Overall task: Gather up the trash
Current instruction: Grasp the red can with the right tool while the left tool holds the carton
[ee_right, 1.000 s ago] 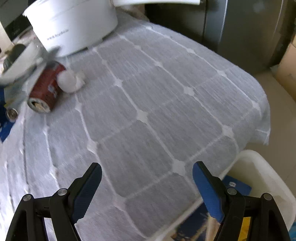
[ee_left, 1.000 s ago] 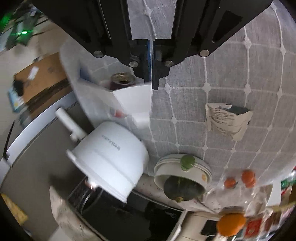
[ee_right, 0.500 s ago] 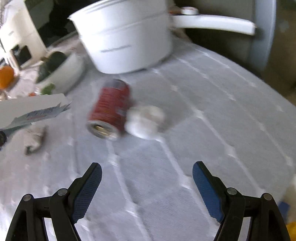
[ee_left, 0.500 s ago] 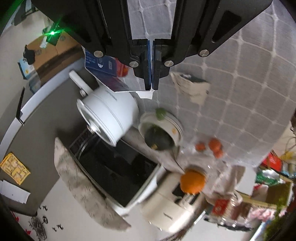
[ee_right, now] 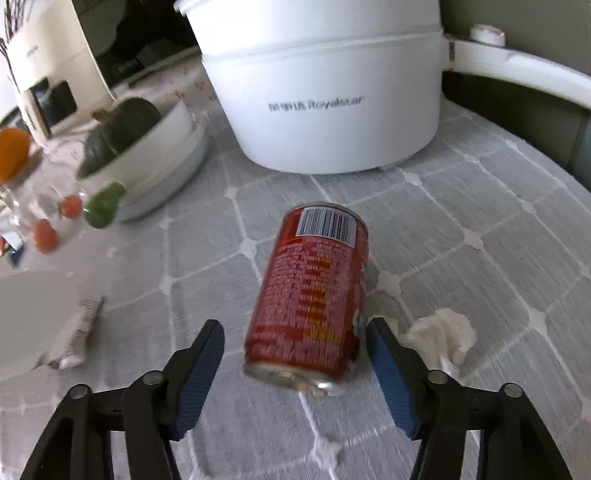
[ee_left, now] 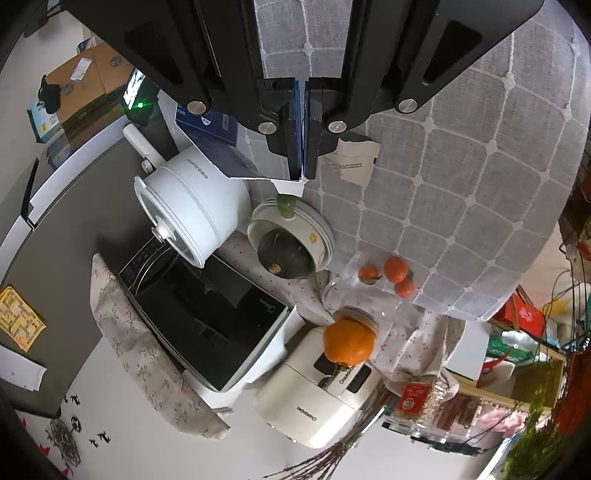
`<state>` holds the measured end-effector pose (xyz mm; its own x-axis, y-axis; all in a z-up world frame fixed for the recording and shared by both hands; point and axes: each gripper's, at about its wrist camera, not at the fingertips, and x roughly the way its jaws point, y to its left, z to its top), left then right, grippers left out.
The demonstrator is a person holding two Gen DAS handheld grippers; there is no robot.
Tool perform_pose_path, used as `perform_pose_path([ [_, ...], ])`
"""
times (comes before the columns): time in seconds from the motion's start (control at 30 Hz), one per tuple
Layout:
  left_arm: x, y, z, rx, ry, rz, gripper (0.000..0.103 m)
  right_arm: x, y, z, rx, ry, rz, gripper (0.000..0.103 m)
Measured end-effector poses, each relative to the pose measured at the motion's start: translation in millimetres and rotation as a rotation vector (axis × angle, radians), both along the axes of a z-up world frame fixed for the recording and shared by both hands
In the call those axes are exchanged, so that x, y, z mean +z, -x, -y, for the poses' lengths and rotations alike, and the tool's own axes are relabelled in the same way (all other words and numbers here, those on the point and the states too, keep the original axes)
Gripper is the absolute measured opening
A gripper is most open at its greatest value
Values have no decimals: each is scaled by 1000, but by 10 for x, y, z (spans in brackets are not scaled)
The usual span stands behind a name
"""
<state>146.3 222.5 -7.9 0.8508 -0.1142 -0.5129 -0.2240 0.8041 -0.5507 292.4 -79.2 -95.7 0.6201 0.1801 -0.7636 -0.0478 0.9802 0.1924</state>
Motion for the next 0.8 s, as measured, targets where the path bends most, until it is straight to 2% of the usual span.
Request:
perform_pose_path([
  [0.13, 42, 28, 37, -5, -3, 0, 0, 48, 31, -1, 23, 25, 0, 58],
  [0.3, 161, 117, 107, -17, -1, 17, 0, 459, 362, 155, 65, 15, 60, 57],
  [0.43, 224, 171, 228, -41, 1, 15, 0, 752, 684, 400, 55, 17, 75, 57],
  [0.8, 348, 317, 1059, -256, -85, -28, 0, 1084, 1650, 1282, -62, 35, 22, 57],
])
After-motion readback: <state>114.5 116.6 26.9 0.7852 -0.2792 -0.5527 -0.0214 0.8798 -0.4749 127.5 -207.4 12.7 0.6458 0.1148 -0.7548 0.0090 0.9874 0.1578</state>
